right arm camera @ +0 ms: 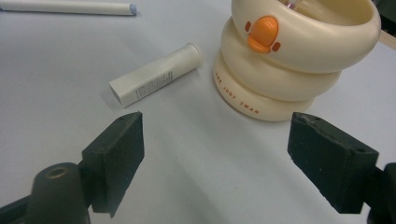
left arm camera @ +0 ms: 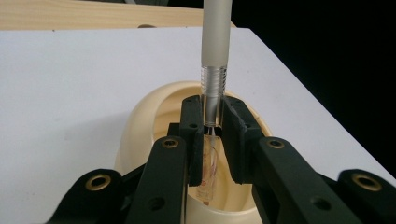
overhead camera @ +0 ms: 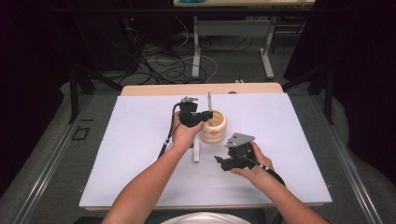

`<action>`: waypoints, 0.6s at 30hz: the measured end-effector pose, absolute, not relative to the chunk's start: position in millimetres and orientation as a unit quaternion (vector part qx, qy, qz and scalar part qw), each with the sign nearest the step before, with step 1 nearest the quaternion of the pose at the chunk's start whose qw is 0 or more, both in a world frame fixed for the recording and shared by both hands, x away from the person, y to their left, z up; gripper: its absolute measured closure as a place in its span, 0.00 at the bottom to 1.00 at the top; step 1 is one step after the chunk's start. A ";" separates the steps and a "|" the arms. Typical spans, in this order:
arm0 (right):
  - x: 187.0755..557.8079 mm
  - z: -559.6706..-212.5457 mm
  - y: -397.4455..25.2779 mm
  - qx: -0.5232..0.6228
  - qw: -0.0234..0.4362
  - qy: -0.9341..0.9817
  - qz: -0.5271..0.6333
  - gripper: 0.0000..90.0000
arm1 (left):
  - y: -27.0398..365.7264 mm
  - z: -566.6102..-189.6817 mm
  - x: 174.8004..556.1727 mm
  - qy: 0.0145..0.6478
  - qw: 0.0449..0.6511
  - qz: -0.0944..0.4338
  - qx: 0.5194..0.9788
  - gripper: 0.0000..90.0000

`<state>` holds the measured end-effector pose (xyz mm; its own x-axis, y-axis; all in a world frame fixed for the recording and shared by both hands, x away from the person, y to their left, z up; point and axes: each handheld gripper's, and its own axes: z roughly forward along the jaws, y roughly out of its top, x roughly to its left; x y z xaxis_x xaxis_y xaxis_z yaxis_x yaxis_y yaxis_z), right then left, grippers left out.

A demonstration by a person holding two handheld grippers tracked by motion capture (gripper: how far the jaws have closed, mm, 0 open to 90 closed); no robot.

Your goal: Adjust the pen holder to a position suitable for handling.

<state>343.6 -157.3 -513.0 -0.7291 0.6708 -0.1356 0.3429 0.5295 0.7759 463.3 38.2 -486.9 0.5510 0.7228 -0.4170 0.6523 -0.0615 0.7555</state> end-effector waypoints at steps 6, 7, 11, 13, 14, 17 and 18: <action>344.3 -513.6 -157.8 0.295 0.216 0.848 0.384 0.20 | 37.8 -489.4 464.1 0.482 0.484 0.024 0.730 0.88; 344.1 -513.7 -157.3 0.298 0.216 0.846 0.385 0.20 | 37.7 -489.8 464.3 0.483 0.483 0.023 0.730 0.88; 343.7 -513.1 -157.7 0.298 0.211 0.850 0.380 0.20 | 38.1 -490.2 464.4 0.491 0.477 0.008 0.728 0.87; 344.0 -513.3 -157.8 0.295 0.212 0.850 0.381 0.20 | 38.5 -489.2 464.1 0.492 0.483 0.006 0.724 0.82; 343.9 -513.3 -158.0 0.295 0.213 0.850 0.381 0.20 | 38.6 -487.8 463.3 0.496 0.482 0.006 0.723 0.81; 344.2 -513.4 -158.4 0.294 0.213 0.850 0.381 0.20 | 41.1 -485.0 462.4 0.490 0.482 0.013 0.726 0.78; 344.1 -513.2 -158.5 0.295 0.214 0.850 0.380 0.20 | 40.5 -484.3 461.7 0.494 0.486 0.014 0.721 0.77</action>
